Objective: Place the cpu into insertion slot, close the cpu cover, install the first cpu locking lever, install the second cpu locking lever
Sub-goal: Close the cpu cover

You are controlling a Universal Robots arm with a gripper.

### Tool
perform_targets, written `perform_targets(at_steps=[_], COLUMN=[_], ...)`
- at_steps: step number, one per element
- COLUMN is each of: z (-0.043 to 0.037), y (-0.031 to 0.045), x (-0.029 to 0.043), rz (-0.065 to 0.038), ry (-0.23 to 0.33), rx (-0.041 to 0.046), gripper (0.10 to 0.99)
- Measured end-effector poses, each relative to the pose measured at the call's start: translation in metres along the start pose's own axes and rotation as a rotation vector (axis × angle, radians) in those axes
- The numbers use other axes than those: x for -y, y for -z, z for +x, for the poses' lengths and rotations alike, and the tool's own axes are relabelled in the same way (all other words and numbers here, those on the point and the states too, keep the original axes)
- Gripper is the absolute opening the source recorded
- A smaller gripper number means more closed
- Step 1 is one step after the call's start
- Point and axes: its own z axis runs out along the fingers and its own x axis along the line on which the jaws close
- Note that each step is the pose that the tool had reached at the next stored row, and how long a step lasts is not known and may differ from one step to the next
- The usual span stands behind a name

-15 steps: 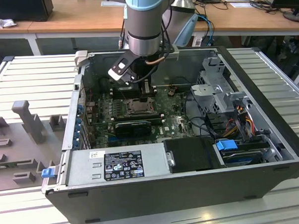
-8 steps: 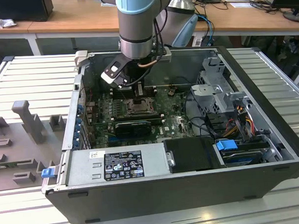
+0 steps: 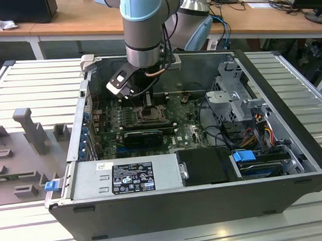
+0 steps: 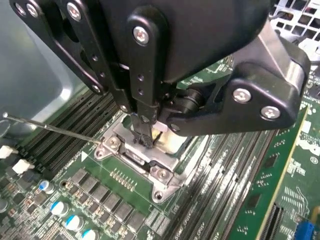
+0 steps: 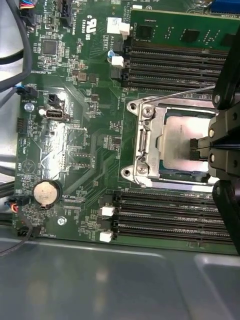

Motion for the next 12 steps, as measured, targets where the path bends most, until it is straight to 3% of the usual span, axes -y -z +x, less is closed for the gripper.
perform_targets(at_steps=[2, 4, 12], z=[0.0004, 0.0005, -0.0005], y=[0.0016, 0.0105, 0.0109], x=[-0.0005, -0.0007, -0.0146], rz=[-0.003, -0.001, 0.003], ry=[0.0, 0.0, 0.0], rx=[-0.0021, -0.0007, -0.0013], gripper=[0.106, 0.106, 0.106])
